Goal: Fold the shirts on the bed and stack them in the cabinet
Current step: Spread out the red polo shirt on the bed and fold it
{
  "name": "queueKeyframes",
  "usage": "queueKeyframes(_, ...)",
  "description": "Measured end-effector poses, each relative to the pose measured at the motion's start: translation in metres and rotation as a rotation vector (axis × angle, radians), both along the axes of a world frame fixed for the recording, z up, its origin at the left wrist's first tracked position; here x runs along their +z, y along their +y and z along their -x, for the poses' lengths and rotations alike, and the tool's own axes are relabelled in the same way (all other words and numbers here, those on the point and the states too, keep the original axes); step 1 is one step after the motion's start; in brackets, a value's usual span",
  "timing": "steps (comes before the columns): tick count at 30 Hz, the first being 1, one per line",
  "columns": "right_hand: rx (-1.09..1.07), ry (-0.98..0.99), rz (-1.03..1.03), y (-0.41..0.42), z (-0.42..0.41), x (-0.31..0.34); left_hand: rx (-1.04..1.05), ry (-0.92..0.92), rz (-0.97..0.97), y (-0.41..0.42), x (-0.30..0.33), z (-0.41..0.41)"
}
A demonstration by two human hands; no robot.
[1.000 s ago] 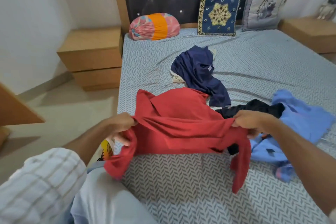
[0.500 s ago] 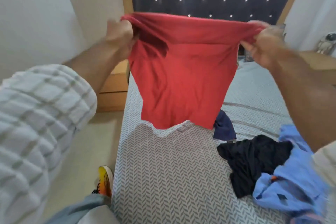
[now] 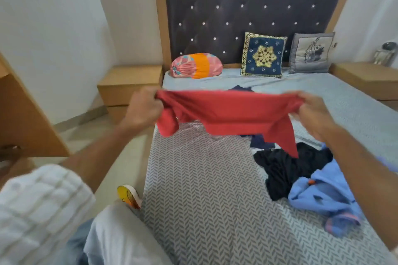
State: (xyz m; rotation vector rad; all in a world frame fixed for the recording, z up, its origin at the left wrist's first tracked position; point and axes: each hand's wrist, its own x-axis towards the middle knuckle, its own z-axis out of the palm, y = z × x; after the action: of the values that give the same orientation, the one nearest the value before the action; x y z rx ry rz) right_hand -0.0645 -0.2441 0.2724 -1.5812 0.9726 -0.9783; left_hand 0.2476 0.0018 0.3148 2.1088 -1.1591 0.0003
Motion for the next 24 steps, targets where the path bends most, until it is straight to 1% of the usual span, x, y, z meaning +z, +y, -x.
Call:
queueKeyframes(2, 0.022, 0.154, 0.046, 0.016, 0.031, -0.058, -0.078, -0.039, -0.201, 0.027, -0.043, 0.013)
queueKeyframes(6, 0.161, 0.434, 0.111, 0.061, 0.090, -0.159, -0.247, -0.095, -0.597, 0.074, -0.133, 0.042)
queueKeyframes(8, 0.200, 0.555, 0.082, 0.090, 0.116, -0.194, -0.277, -0.126, -0.803, 0.092, -0.171, 0.054)
queueKeyframes(9, 0.213, 0.582, 0.100, 0.105, 0.128, -0.209, -0.292, -0.133, -0.894, 0.099, -0.186, 0.062)
queueKeyframes(11, 0.255, 0.632, 0.181, 0.123, 0.149, -0.240, -0.330, -0.127, -1.035, 0.108, -0.209, 0.075)
queueKeyframes(13, 0.272, 0.730, 0.197, 0.139, 0.167, -0.267, -0.385, -0.147, -1.143, 0.113, -0.225, 0.093)
queueKeyframes(16, 0.267, 0.828, 0.217, 0.157, 0.184, -0.287, -0.476, -0.185, -1.288, 0.118, -0.242, 0.118)
queueKeyframes(18, 0.295, 0.882, 0.335, 0.166, 0.185, -0.295, -0.530, -0.221, -1.370, 0.119, -0.248, 0.130)
queueKeyframes(20, 0.348, 0.957, 0.465, 0.175, 0.186, -0.304, -0.584, -0.308, -1.412, 0.118, -0.252, 0.138)
queueKeyframes(22, 0.338, 1.040, 0.536, 0.183, 0.187, -0.312, -0.648, -0.449, -1.378, 0.118, -0.259, 0.145)
queueKeyframes(24, 0.263, 1.024, 0.580, 0.197, 0.187, -0.313, -0.705, -0.581, -1.253, 0.118, -0.269, 0.155)
